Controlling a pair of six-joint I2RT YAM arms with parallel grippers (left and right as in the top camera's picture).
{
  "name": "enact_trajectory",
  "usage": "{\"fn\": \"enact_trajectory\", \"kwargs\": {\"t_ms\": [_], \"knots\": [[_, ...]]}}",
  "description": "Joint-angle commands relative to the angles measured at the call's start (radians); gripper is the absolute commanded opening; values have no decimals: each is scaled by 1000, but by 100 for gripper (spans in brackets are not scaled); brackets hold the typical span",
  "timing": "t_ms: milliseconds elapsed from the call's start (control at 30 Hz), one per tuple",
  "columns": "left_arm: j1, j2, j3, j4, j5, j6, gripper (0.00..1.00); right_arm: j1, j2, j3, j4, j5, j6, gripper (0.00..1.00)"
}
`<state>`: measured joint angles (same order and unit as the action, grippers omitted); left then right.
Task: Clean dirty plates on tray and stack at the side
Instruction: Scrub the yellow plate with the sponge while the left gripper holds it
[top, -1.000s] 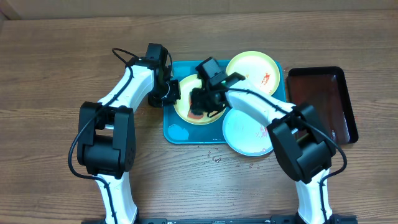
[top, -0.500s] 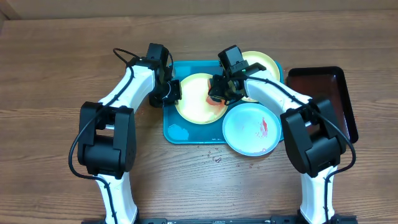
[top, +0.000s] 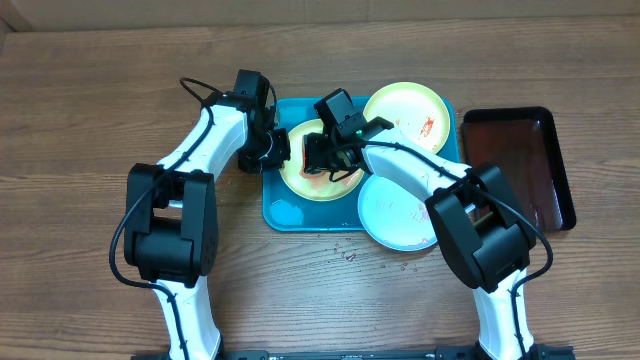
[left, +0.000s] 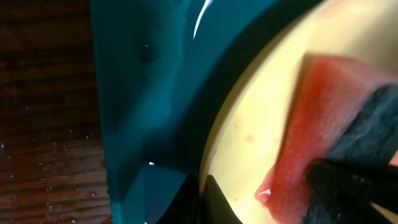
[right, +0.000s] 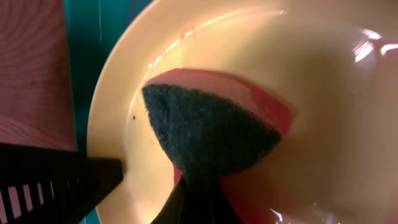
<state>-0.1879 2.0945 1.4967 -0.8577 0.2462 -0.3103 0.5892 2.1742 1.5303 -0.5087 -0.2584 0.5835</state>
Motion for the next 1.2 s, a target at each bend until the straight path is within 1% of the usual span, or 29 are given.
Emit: {"fn": "enact_trajectory", "kwargs": {"t_ms": [0,100,167,267,367,400,467,600,667,833,967,1067,1167], "knots": [[-2,-17,4,2,14,27,4,8,22,9,-65,-61,19,4],[-2,-17,4,2,14,27,4,-11,21,26,-177,-40,-3,4],[-2,-17,4,2,15,27,4,-34,21,64,-276,25,-24,4],[-2,-17,4,2,14,27,4,-58,21,122,-362,118,-81,4],[-2,-17,4,6,14,27,4,-67,21,153,-380,197,-98,4],[-2,-17,4,6,13,27,4,-67,21,154,-368,251,-98,4],[-2,-17,4,5,14,27,4,-67,28,153,-344,299,-98,4],[-2,-17,4,5,14,27,4,-65,56,153,-282,317,-114,4],[-2,-17,4,5,14,27,4,-62,75,153,-254,286,-130,4],[-2,-17,4,5,14,27,4,-29,89,153,-199,91,-192,4],[-2,-17,4,5,14,27,4,12,89,161,-167,-68,-190,4],[-2,-17,4,5,14,26,4,30,89,161,-189,-111,-191,4],[-2,-17,4,5,14,26,4,37,89,161,-253,-111,-191,4]]}}
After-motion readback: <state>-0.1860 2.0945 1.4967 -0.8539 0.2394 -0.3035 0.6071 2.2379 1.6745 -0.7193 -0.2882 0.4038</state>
